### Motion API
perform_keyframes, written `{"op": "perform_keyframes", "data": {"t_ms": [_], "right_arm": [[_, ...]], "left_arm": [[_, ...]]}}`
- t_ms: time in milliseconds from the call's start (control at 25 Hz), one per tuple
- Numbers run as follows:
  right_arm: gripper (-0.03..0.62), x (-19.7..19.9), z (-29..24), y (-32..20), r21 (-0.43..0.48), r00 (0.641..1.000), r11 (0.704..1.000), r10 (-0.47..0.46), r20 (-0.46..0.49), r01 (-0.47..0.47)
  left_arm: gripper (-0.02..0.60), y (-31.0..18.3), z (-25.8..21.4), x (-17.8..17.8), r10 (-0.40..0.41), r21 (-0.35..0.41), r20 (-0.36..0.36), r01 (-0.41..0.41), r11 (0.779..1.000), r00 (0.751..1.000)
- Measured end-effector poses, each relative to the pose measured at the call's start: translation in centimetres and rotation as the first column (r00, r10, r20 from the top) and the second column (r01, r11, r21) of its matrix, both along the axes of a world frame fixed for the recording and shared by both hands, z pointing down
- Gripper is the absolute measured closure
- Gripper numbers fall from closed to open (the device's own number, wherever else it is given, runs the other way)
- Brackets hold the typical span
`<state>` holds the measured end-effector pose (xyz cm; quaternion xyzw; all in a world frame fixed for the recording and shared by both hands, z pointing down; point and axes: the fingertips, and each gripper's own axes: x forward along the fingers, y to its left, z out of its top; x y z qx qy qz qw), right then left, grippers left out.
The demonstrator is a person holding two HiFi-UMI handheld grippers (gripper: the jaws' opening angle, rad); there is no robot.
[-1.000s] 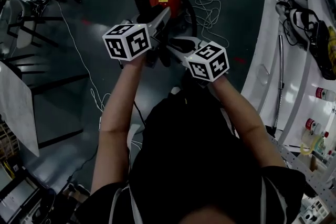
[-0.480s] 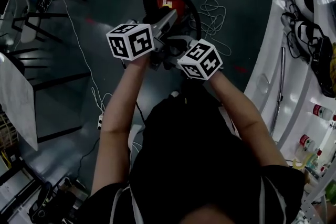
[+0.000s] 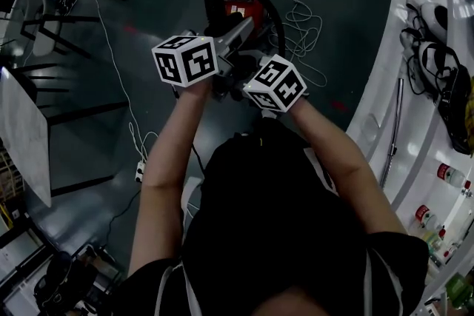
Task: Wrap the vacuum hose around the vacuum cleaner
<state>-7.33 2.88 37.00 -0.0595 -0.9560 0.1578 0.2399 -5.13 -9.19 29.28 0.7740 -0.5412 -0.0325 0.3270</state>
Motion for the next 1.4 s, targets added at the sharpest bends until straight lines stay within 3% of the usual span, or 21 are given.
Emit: {"op": "perform_keyframes", "data": {"t_ms": [240, 640, 760, 840, 1040, 1200, 1400], "right_arm": [[0.434, 0.1, 0.1, -1.0, 0.002, 0.995, 0.995, -0.096, -0.001, 0.096], [0.434, 0.0, 0.4, -2.4, 0.000, 0.981, 0.981, -0.196, 0.008, 0.196], [0.433, -0.2, 0.0, -2.7, -0.042, 0.979, 0.978, -0.204, 0.029, 0.205], [0.433, 0.1, 0.2, -3.0, -0.044, 0.976, 0.975, -0.217, 0.030, 0.218], [0.433, 0.9, 1.0, -4.2, -0.002, 0.967, 0.968, -0.253, 0.016, 0.253], [0.433, 1.1, 1.6, -5.0, 0.043, 0.962, 0.961, -0.274, -0.014, 0.275], [0.431, 0.2, 2.4, -6.5, 0.062, 0.969, 0.968, -0.240, -0.054, 0.243]], "left_arm": [[0.406, -1.0, 0.3, -0.2, 0.061, 0.029, 0.008, -0.061, 0.998, 0.998], [0.374, -2.3, 0.5, -0.9, 0.103, 0.099, -0.088, -0.094, 0.991, 0.991], [0.289, -2.2, 1.1, -0.5, 0.178, 0.082, -0.008, -0.176, 0.981, 0.984], [0.273, -2.2, 1.7, 0.0, 0.222, 0.063, 0.030, -0.223, 0.973, 0.975], [0.247, -2.4, 1.9, 0.7, 0.297, 0.063, -0.018, -0.295, 0.953, 0.955], [0.230, -2.2, 2.4, 0.6, 0.352, 0.028, 0.014, -0.352, 0.936, 0.936], [0.219, -2.5, 2.8, -1.8, 0.347, -0.004, 0.022, -0.347, 0.938, 0.937]]}}
